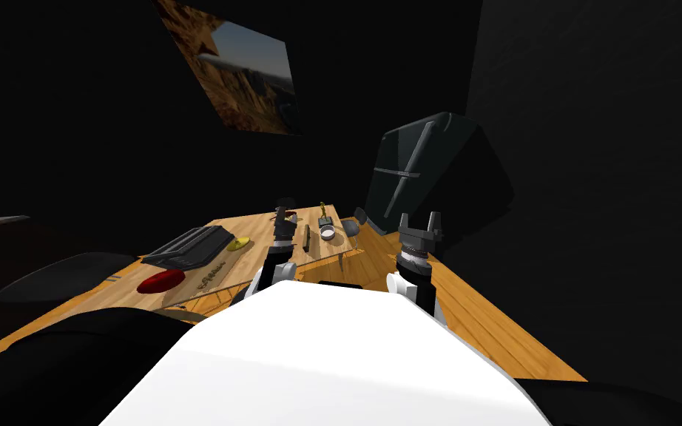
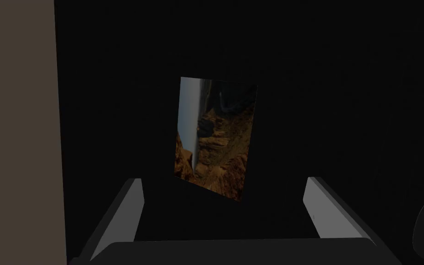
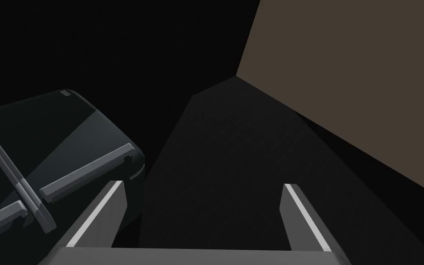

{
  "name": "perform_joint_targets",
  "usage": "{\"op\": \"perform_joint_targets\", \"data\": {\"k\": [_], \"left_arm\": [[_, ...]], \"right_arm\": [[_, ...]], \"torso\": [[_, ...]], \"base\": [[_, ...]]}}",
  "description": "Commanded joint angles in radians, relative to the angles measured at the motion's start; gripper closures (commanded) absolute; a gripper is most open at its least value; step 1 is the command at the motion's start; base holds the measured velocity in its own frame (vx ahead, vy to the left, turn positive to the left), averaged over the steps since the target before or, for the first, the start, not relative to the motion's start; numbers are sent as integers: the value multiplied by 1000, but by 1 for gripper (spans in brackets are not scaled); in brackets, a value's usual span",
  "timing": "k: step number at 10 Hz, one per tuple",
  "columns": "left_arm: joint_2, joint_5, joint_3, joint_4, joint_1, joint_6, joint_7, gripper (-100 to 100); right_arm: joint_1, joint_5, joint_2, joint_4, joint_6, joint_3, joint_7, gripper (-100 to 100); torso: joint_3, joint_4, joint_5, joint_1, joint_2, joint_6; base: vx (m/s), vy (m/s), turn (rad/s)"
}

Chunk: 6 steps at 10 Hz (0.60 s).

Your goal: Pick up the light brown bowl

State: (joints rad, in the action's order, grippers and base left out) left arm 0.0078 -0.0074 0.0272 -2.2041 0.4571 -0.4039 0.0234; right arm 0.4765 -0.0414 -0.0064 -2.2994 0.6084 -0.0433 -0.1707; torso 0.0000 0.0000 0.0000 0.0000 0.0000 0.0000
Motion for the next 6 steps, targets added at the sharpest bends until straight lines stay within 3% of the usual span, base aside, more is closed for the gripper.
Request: {"op": "perform_joint_targets", "data": {"k": [1, 6], "left_arm": [[29, 6, 4, 9, 10, 3, 8, -100], [98, 39, 23, 48, 66, 30, 48, -100]], "right_arm": [[0, 0, 0, 0, 0, 0, 0, 0], [0, 0, 0, 0, 0, 0, 0, 0]], "torso": [[0, 0, 0, 0, 0, 0], [1, 0, -1, -3, 1, 0]], "base": [[-13, -21, -164], [-18, -45, -254]]}}
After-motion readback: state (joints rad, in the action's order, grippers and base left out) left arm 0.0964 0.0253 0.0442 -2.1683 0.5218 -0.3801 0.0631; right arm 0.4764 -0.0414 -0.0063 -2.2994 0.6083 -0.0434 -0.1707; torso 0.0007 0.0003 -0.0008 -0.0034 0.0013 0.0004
